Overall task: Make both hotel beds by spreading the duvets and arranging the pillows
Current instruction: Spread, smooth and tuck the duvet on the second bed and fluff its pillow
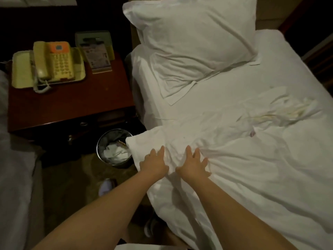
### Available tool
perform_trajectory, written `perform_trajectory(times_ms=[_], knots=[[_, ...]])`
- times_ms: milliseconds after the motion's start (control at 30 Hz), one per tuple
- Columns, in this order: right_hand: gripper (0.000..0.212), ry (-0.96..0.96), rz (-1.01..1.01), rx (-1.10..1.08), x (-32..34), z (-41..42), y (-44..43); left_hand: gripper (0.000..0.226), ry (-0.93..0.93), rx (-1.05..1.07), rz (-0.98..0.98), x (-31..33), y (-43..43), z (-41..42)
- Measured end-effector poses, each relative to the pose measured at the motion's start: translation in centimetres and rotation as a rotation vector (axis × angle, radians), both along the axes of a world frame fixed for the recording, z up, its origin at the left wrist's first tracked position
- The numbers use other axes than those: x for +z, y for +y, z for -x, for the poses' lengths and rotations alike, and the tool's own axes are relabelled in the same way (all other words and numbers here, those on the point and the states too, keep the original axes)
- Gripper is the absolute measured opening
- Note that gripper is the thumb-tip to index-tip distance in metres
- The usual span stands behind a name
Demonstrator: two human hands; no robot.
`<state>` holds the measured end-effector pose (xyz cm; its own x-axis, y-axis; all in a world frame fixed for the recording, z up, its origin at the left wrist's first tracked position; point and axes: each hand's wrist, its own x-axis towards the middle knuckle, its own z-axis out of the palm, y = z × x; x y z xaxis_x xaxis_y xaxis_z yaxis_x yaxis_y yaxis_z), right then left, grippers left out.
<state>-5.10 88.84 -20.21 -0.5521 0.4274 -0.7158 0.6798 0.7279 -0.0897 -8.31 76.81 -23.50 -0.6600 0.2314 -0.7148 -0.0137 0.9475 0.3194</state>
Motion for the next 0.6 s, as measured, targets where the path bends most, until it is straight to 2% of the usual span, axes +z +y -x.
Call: perform_trajectory(times_ms=[133,367,600], knots=[[0.092,-0.005,0.007,-0.064,-0.6,0.6,-0.6,0.071,0.010,-0.134,-0.045,-1.9,-0.3,2.7],[0.084,0.130,-0.021,-0.266,-1.1,-0.3,-4.7,0.046,0.000,-0.353,-0.179,-3.4,-1.7,4.7],[0.078,0.071,-0.212,-0.305,-4.4,-4.0,-12.3,0.029,0.044,-0.588,-0.384,-3.7,-4.5,5.5]])
